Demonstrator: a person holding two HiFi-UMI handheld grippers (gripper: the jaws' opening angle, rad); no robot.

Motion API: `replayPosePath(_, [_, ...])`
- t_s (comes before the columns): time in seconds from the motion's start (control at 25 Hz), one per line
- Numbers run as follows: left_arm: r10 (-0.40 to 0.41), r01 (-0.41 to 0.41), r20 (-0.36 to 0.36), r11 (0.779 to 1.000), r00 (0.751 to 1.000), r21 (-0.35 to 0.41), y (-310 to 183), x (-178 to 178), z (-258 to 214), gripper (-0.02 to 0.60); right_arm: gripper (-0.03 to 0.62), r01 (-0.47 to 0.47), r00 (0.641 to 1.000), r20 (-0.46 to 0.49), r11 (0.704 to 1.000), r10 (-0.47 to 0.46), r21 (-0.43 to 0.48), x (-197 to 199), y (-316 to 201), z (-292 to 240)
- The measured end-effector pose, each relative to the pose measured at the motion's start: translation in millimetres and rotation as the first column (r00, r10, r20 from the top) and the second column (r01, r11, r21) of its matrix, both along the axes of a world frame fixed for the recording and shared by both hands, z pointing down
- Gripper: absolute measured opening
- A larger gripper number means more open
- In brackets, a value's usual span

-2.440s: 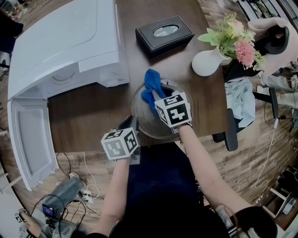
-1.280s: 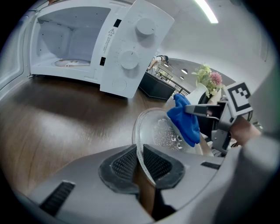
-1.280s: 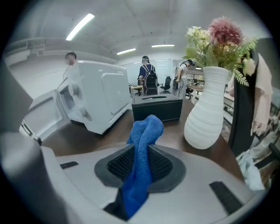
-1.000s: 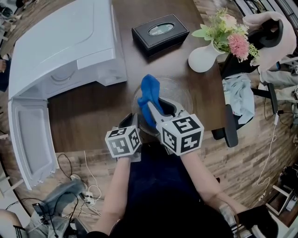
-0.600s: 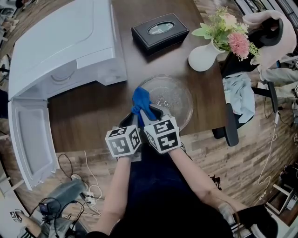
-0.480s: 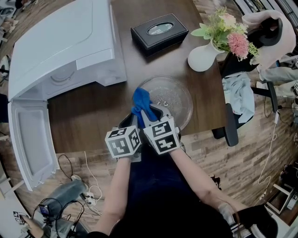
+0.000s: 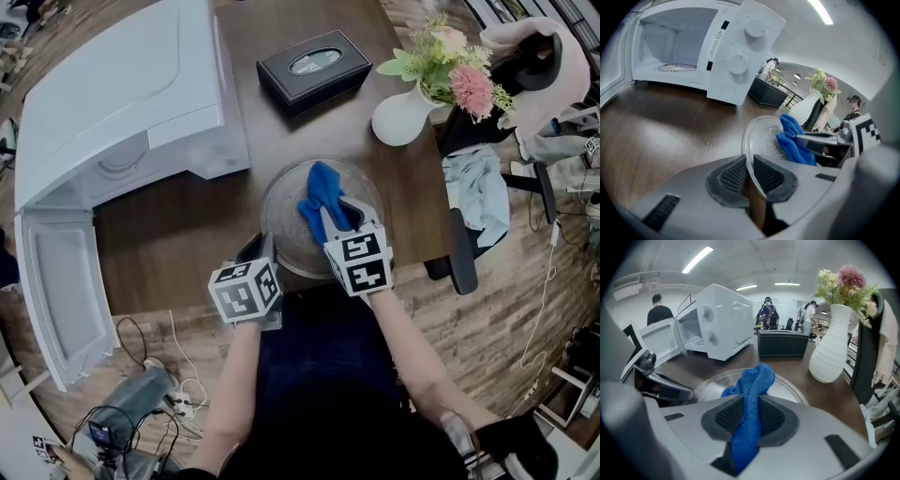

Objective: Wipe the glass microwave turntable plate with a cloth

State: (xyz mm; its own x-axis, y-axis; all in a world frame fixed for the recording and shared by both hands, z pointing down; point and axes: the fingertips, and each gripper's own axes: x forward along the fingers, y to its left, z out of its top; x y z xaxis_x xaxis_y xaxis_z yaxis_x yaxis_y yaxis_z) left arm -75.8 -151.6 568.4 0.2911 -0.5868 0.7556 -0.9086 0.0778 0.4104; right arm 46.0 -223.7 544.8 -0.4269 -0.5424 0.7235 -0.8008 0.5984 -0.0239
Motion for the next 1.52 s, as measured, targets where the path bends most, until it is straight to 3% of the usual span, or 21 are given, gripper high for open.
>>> replayPosePath(0.48, [0.001, -0.001, 0.018, 1.000, 1.000, -0.001, 0.0, 0.7, -1.8, 0.046, 0.080, -0.123, 0.981, -0.136, 0.988, 0.135, 0.090, 96.8, -39.6, -8.2])
replayPosePath(0.68, [0.000, 0.000, 0.026, 1.000, 1.000, -0.007, 0.4, 0.2, -4.3, 0.046, 0.080, -0.138, 0.979, -0.138, 0.987, 0.149, 0.087, 105.0, -40.5, -15.2])
replayPosePath(0.8, [0.001, -0.001, 0.027, 1.000, 1.000, -0.007, 0.2, 0.6, -4.0, 0.046, 0.080, -0.121, 0.988, -0.083, 0.989, 0.128, 0.087, 87.3, -31.9, -32.5])
replayPosePath(0.96, [0.001, -0.001, 0.027, 1.000, 1.000, -0.007, 0.4, 0.7, -4.1, 0.046, 0.080, -0.061, 0.996, 0.067, 0.996, 0.057, 0.060, 39.9, -3.4, -63.9])
replayPosePath(1.16, [0.001, -0.001, 0.021, 1.000, 1.000, -0.010, 0.6, 0.4, -4.1, 0.047, 0.080, 0.020, 0.964, 0.264, 1.000, -0.013, -0.023, -24.3, 45.9, -81.9])
replayPosePath(1.28, [0.001, -0.001, 0.022, 1.000, 1.000, -0.009, 0.5, 0.5, -4.1, 0.046, 0.080, 0.048, 0.959, 0.280, 0.998, -0.032, -0.051, -47.1, 62.5, -69.0])
replayPosePath(1.52, [0.008, -0.008, 0.030, 1.000, 1.000, -0.007, 0.4, 0.9, -4.2, 0.046, 0.080, 0.099, 0.974, 0.211, 0.990, -0.076, -0.100, -64.9, 82.7, -11.1])
